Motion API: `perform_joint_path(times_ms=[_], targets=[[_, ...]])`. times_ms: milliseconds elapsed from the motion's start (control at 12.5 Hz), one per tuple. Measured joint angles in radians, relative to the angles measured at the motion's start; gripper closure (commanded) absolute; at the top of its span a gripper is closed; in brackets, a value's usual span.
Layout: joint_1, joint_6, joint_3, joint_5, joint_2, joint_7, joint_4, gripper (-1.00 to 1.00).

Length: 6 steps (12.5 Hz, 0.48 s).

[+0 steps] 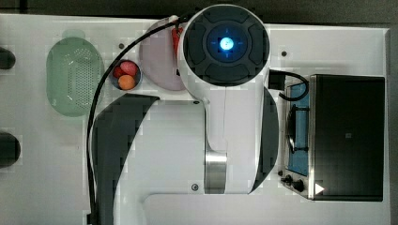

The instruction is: Pick Banana and place it in mug.

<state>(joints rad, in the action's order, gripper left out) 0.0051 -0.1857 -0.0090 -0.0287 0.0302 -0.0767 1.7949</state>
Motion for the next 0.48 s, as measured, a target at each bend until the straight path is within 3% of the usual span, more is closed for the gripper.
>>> perform_joint_path(times_ms=[160, 320, 480], targets=[[0.014, 0.162, -0.028, -0.031, 0.191, 0.000, 0.185, -1.00], [-0.006, 0.168, -0.027, -0.026, 0.366, 0.000, 0.277, -1.00], [-0.003, 0.071, -0.032, -0.004, 0.462, -0.001, 0.295, -1.00]])
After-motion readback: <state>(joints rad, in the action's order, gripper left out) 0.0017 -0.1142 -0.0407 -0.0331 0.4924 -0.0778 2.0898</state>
